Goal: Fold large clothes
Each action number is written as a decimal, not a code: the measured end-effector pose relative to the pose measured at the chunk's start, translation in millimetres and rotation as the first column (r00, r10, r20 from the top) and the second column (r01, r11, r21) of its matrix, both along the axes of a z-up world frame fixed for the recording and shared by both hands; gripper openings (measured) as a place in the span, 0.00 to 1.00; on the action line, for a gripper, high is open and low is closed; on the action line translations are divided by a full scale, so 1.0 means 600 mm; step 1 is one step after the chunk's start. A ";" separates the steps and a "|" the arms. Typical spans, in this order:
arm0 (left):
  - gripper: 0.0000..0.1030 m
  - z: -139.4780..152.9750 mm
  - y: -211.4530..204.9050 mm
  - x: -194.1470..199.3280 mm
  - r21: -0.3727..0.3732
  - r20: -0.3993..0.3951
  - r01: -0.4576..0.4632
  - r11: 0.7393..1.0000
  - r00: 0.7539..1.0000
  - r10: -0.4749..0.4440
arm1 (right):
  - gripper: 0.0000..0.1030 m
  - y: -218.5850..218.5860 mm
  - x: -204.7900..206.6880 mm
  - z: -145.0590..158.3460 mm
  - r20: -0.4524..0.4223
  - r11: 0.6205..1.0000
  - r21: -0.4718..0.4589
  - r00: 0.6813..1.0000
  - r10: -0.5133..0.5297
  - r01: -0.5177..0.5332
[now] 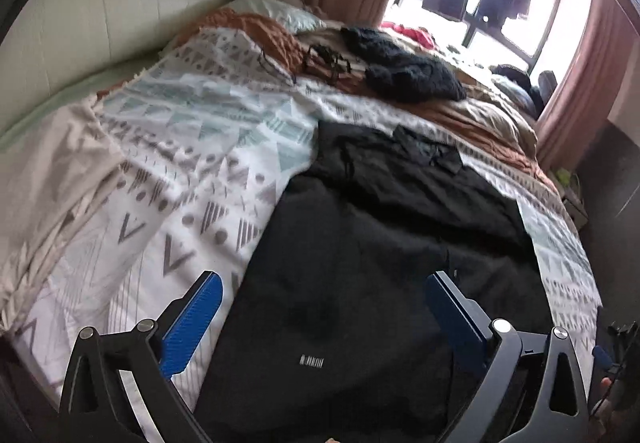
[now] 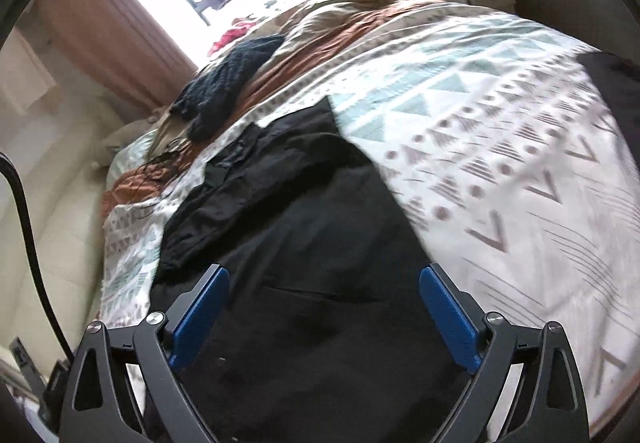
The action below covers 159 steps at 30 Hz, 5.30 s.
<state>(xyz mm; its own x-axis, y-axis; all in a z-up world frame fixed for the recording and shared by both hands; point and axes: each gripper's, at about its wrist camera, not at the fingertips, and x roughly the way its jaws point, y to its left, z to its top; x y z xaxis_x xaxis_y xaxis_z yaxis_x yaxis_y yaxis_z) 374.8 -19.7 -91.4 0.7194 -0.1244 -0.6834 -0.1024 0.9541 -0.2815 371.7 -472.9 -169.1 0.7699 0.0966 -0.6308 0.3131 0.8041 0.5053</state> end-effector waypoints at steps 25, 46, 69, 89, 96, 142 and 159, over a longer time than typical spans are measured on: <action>0.61 -0.136 0.134 -0.134 -0.228 -0.219 0.006 0.974 0.974 -0.057 | 0.62 -0.046 -0.197 -0.175 -0.050 0.956 0.287 0.996 0.073 -0.056; 0.44 -0.195 0.141 -0.096 -0.401 -0.277 -0.029 0.916 0.956 -0.091 | 0.60 -0.076 -0.176 -0.223 -0.006 0.902 0.428 0.998 0.061 -0.053; 0.10 -0.089 0.162 -0.248 -0.474 -0.175 -0.033 0.880 0.983 -0.057 | 0.12 -0.034 -0.242 -0.099 -0.016 0.915 0.378 0.988 0.157 -0.139; 0.10 0.032 0.206 -0.442 -0.495 -0.052 0.045 0.868 0.995 -0.081 | 0.12 0.005 -0.480 -0.013 0.176 0.895 0.386 0.970 0.166 -0.224; 0.10 0.072 0.212 -0.453 -0.502 -0.005 0.057 0.863 0.998 -0.069 | 0.12 0.003 -0.511 0.022 0.211 0.907 0.368 0.968 0.134 -0.205; 0.11 0.181 0.129 0.124 -0.392 0.045 0.050 0.919 0.998 -0.035 | 0.12 -0.075 0.045 0.160 0.227 0.947 0.253 0.963 0.143 -0.200; 0.66 -0.018 0.109 0.341 -0.385 -0.129 -0.034 0.922 0.992 -0.017 | 0.51 -0.090 0.254 0.002 0.019 0.975 0.206 0.996 0.086 -0.088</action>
<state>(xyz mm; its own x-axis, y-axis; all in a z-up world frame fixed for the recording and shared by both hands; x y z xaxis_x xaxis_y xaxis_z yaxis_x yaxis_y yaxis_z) 579.3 45.6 -102.1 0.6318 -0.3908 -0.6694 -0.1692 0.7732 -0.6111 523.9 -526.7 -167.8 0.7591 0.2907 -0.5825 0.2409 0.7058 0.6662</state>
